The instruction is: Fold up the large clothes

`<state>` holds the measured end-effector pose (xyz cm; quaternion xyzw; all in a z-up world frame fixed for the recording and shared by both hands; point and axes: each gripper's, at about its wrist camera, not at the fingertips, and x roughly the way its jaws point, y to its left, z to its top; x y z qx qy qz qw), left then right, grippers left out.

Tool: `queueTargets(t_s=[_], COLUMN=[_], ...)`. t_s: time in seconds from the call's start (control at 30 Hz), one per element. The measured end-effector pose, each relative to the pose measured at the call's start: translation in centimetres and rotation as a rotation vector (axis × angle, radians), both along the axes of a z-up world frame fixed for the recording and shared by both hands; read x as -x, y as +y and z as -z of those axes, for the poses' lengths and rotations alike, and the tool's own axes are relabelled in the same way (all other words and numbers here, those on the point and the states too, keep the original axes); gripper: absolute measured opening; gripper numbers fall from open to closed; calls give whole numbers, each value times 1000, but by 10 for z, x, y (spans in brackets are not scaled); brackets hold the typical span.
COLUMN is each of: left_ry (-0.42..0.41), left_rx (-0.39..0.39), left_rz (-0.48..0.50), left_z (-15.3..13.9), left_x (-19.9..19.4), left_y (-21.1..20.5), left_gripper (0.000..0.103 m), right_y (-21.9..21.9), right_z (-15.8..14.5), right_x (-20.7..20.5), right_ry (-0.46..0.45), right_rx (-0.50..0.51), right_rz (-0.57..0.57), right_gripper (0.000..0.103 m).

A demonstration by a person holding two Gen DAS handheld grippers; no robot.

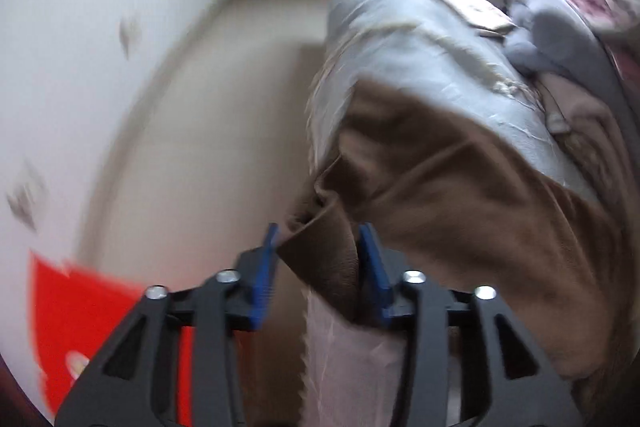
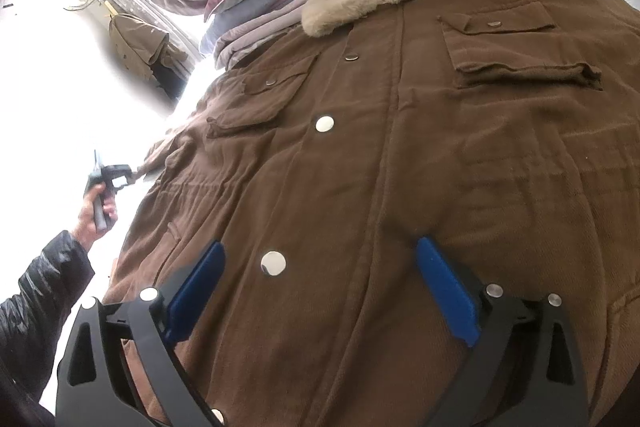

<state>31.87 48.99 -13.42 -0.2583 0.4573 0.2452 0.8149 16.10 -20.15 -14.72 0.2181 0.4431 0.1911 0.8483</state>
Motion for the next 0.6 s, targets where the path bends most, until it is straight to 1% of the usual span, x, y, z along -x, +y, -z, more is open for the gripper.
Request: queueTargets(t_s=[0.03,0.07,0.1,0.2,0.27,0.3,0.33,0.37,0.43,0.47,0.5,0.53,0.6], left_ry=[4,16,18,-16,-76,-96,-129,-151,-198,-210,-218,-225,-222], left_rx=[25,35,31,2,40,61,95,122,200,227,248,276,318], left_rz=[-24,-41,-35,74,208,255,332,388,526,575,616,667,728], left_z=[6,11,15,1,-12,-17,-24,-30,-44,-49,-51,-55,-60], left_x=[10,20,28,56,81,86,101,109,131,140,148,157,176], left_y=[5,7,5,-14,-51,-64,-87,-106,-154,-173,-187,-206,-231], left_gripper=[44,44,44,46,59,62,67,72,80,83,85,87,89], right_y=[0,1,1,3,3,3,1,-1,-6,-9,-15,-20,-37], right_z=[0,0,0,0,0,0,-1,-2,-7,-11,-20,-28,-57], right_x=[0,0,0,-1,-2,-2,-4,-4,-3,0,6,12,35], right_ry=[-1,-1,-1,-1,4,7,20,40,88,104,112,104,45], right_rx=[1,2,2,8,11,8,-5,-18,-53,-77,-113,-121,-141], right_rz=[0,-1,-2,-10,-12,-14,-17,-14,-7,-6,0,8,25], right_gripper=[93,94,94,96,96,96,96,96,96,96,96,96,96])
